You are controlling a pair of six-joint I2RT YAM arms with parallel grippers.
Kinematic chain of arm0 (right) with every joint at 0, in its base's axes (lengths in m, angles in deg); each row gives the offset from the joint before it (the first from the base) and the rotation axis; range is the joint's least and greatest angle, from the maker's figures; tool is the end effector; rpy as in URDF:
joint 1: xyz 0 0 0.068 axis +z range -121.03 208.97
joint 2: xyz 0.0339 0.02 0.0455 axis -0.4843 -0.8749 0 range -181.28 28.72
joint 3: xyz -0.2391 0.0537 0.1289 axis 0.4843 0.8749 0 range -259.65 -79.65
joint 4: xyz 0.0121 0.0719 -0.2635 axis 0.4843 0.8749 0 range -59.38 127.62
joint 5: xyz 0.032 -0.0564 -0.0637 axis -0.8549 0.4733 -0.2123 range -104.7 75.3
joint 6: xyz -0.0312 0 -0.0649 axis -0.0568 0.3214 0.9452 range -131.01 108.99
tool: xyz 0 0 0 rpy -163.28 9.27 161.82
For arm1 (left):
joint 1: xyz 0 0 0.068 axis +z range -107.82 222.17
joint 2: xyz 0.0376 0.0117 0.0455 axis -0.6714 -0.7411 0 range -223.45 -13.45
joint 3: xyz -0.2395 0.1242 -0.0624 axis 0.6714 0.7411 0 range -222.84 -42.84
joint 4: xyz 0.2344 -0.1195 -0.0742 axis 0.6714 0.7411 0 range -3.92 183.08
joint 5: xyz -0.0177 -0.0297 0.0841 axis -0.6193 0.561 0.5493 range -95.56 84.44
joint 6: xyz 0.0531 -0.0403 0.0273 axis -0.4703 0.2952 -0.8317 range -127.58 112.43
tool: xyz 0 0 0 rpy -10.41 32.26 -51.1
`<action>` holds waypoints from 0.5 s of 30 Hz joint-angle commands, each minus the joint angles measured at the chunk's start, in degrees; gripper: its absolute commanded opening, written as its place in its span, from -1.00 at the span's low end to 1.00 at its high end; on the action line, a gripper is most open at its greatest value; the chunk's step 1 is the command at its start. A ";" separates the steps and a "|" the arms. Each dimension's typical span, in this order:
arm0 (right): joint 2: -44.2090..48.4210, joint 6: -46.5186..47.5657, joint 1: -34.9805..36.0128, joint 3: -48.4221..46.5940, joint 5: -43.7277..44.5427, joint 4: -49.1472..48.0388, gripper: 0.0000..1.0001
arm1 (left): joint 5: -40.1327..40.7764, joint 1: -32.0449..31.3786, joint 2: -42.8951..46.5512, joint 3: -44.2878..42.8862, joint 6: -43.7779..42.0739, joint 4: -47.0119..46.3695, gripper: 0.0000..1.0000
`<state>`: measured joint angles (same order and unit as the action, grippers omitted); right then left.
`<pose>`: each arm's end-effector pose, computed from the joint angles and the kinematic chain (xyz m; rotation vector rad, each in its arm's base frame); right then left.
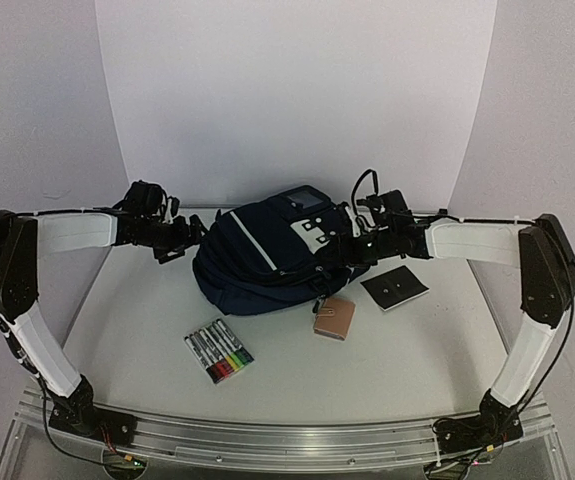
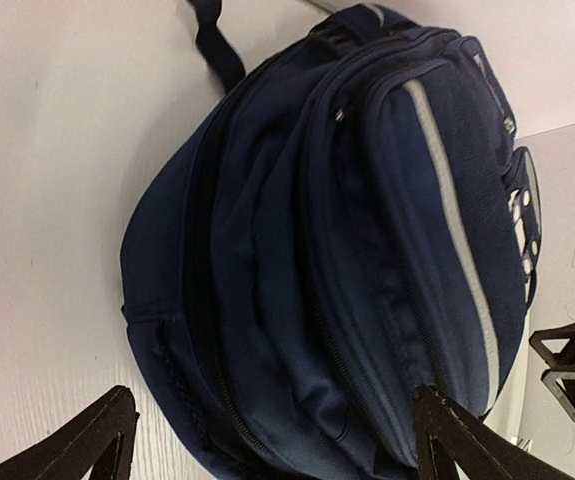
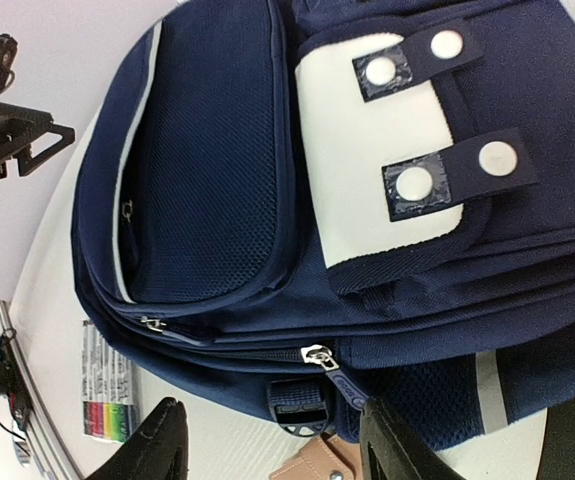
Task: Pack the student bag
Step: Adjust the student bag at the center of the board.
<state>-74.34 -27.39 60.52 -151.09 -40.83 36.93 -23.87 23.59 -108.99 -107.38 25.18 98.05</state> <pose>0.3545 0.2485 0.2125 -0.5655 2.2589 0.9499 0.3668 -0.1430 0.2102 -0.1298 2.4154 -0.8050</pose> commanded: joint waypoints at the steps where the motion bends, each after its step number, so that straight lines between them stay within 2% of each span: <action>1: -5.05 3.56 -0.25 -4.64 -1.27 2.04 0.02 | -2.64 -0.06 0.51 2.43 3.95 0.13 0.85; 10: -9.77 4.26 -0.25 -6.68 -1.72 2.57 -0.05 | -6.51 -0.05 -0.53 6.30 7.40 -4.40 0.61; 15: -10.64 3.82 -0.25 -6.87 -2.83 2.57 -0.28 | -7.03 -0.08 -1.96 6.61 7.79 -4.81 0.30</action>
<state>-83.73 -24.16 60.33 -156.06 -41.78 39.38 -29.31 23.52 -110.00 -101.15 31.80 96.29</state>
